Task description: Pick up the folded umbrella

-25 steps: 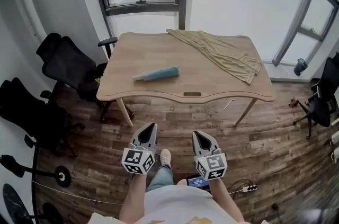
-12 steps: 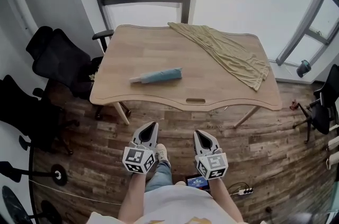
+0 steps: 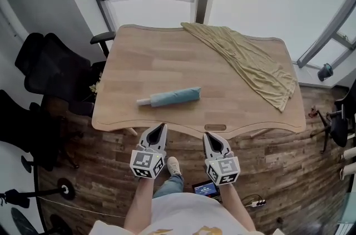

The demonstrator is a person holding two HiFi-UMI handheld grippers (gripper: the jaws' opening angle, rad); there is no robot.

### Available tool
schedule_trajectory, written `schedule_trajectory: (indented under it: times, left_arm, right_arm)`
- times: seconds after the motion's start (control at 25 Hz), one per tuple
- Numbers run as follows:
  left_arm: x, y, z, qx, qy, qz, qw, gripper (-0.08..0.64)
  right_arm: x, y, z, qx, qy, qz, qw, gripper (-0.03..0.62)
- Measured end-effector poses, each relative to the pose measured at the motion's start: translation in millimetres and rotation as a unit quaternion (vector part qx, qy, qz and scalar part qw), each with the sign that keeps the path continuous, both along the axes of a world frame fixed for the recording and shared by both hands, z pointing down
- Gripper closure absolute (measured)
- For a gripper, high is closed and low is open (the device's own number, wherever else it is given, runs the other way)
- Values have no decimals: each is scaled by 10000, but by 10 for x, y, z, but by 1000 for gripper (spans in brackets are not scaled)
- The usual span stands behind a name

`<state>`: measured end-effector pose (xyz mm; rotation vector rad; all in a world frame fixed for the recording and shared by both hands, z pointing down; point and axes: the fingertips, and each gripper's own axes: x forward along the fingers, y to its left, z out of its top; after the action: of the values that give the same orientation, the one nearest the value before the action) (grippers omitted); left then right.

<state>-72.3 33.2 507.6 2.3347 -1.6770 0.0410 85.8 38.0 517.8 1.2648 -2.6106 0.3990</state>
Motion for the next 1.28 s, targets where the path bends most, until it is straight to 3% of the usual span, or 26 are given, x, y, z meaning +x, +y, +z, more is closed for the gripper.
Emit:
schedule_trajectory:
  times: [0.28,0.56,1.28]
  left_arm:
    - [-280,-654,157,-114,84,134,9998,540]
    - [-417,-1002,83,-44,354,207,9991,540]
    - [-452,-1351,-150,220,-23,266,9994,540]
  right_arm:
    - [-287,-573,148,-146,166,136,9997,583]
    - [-294,-806,125,-120,216,436,9987,583]
    - [-324,-1149,-76,203,42,468,9987,583]
